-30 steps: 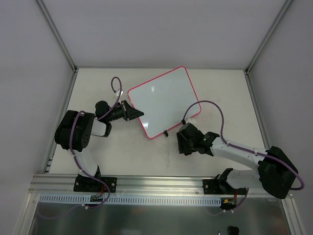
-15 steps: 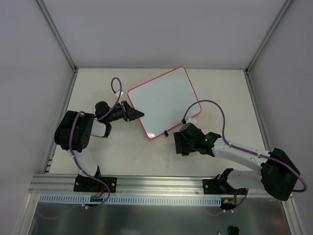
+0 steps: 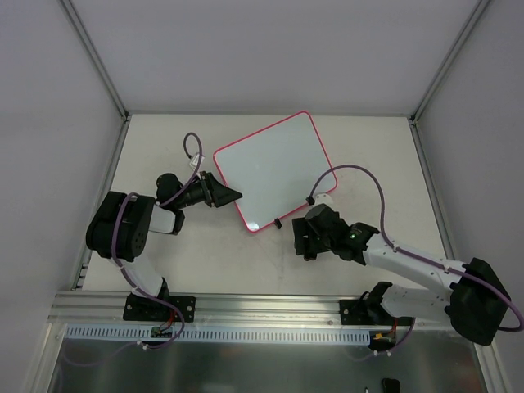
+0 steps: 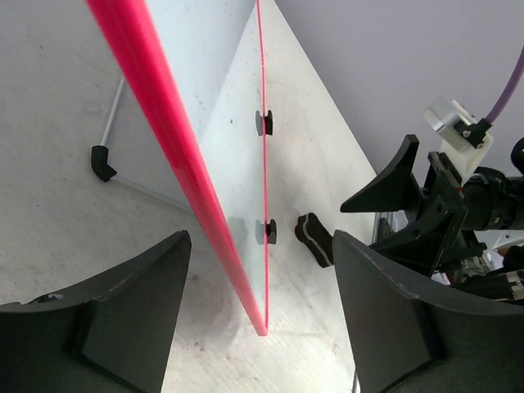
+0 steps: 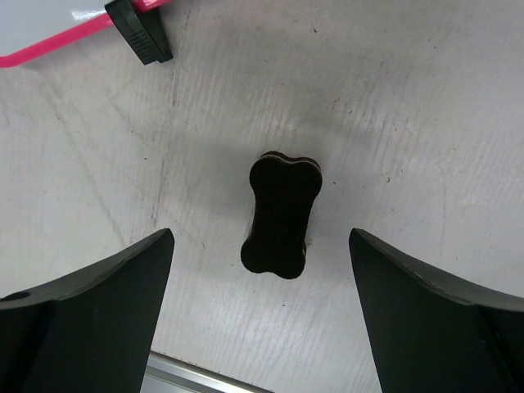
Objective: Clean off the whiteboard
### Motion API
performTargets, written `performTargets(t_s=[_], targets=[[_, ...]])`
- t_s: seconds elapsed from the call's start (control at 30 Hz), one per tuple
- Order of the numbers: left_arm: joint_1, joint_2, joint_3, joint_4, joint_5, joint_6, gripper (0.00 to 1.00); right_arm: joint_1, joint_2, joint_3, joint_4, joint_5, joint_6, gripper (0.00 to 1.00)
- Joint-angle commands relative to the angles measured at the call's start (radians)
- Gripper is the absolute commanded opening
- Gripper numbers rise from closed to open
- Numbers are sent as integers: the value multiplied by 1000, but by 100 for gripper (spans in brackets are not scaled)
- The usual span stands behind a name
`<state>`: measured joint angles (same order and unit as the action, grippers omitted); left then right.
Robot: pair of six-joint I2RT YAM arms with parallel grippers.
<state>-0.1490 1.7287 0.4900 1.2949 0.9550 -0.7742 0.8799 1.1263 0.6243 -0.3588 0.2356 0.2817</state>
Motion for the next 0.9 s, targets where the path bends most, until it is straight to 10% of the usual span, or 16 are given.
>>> performTargets(t_s=[0.0, 0.3, 0.87], targets=[[11, -73, -25, 383, -7, 64, 94, 4, -54, 41, -22, 31, -44, 93], [37, -219, -146, 288, -140, 99, 99, 2, -160, 60, -19, 37, -95, 99], [37, -1146, -255, -952, -619, 245, 99, -12, -447, -41, 58, 146, -208, 99]])
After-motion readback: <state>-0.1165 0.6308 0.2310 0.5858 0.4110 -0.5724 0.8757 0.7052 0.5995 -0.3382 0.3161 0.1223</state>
